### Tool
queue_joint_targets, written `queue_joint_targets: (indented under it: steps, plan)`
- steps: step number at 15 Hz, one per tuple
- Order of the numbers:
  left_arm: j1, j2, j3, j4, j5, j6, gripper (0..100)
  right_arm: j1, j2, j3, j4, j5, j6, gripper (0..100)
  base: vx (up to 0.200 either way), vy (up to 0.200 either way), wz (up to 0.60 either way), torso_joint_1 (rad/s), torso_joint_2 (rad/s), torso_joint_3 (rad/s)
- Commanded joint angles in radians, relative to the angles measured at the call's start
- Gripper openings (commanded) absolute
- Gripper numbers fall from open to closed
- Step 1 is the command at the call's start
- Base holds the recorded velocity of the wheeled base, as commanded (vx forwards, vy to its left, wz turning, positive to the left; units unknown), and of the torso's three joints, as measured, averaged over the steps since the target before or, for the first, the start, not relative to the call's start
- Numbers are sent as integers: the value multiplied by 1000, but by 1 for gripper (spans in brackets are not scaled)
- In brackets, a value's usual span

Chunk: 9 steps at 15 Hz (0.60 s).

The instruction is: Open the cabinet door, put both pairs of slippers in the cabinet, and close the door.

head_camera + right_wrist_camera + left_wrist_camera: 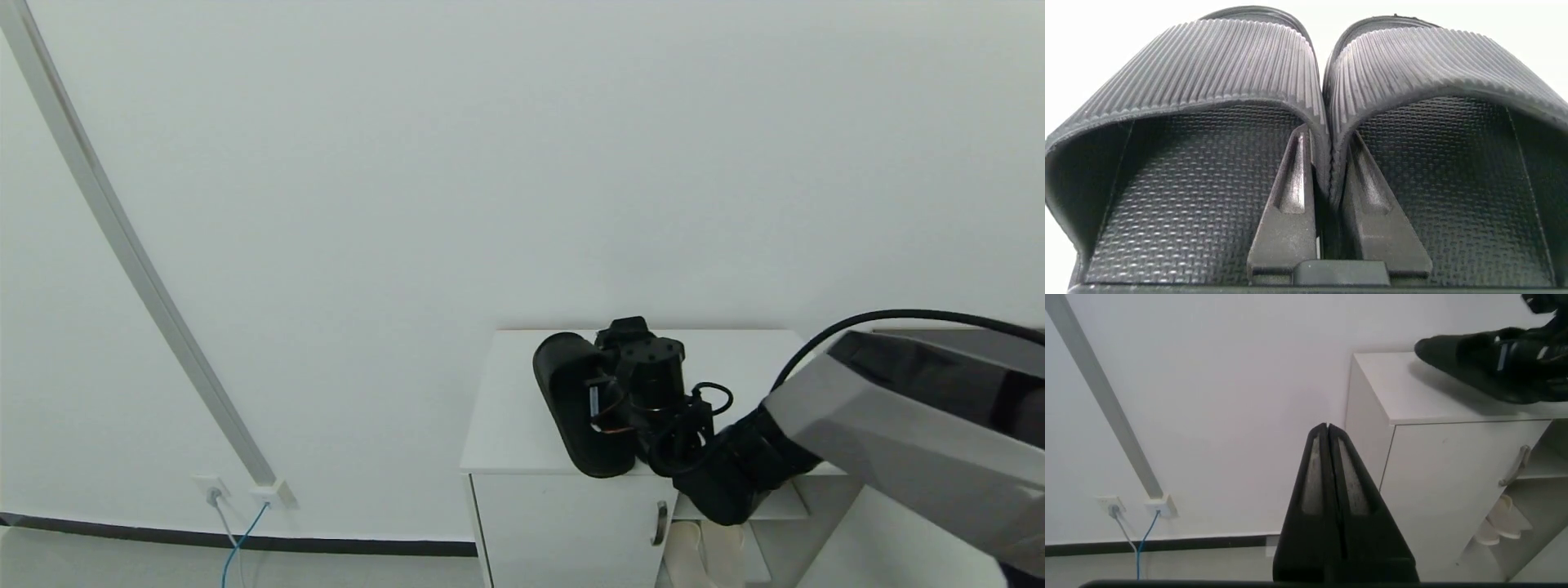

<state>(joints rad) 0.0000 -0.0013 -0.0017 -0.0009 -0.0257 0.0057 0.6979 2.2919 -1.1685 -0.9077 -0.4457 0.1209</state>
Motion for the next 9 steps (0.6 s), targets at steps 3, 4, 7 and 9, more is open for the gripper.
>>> queue_joint_targets:
  steps: [3, 4, 7, 9]
  plan:
    - [2, 1, 0, -1, -2, 2, 0, 29, -471, 397, 6, 190, -21, 0, 0, 0, 0, 0, 0, 0]
    - [0, 1, 0, 1, -2, 2, 0, 34, -529, 455, 6, 254, -23, 0, 0, 0, 0, 0, 0, 0]
    - [0, 1, 0, -1, -2, 2, 0, 35, -660, 563, 7, 414, -21, 0, 0, 0, 0, 0, 0, 0]
    - [0, 1, 0, -1, -2, 2, 0, 31, -726, 633, 6, 530, -72, 0, 0, 0, 0, 0, 0, 0]
